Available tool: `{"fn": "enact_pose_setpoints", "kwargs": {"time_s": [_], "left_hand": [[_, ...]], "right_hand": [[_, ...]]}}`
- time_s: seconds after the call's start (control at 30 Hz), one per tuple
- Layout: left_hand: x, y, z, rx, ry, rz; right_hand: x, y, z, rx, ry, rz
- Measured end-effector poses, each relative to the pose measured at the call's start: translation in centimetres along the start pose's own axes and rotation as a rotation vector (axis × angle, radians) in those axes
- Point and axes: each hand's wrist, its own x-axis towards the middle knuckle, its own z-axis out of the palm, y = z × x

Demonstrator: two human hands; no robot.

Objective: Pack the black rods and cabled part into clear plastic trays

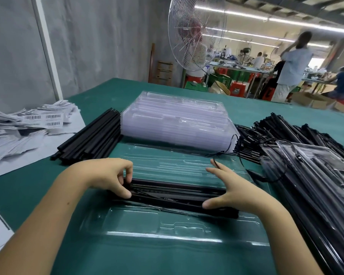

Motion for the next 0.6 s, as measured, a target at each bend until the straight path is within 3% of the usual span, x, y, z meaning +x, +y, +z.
{"fn": "enact_pose_setpoints", "kwargs": {"time_s": [0.13, 0.6], "left_hand": [[0.2, 0.56, 0.38, 0.089, -0.021, 0.021], [0.75, 0.49, 0.72, -0.002, 0.041, 0.063]], "right_hand": [[0.01, -0.49, 0.39, -0.106, -0.099, 0.035], [-0.12, -0.8, 0.75, -0.092, -0.104, 0.146]]}}
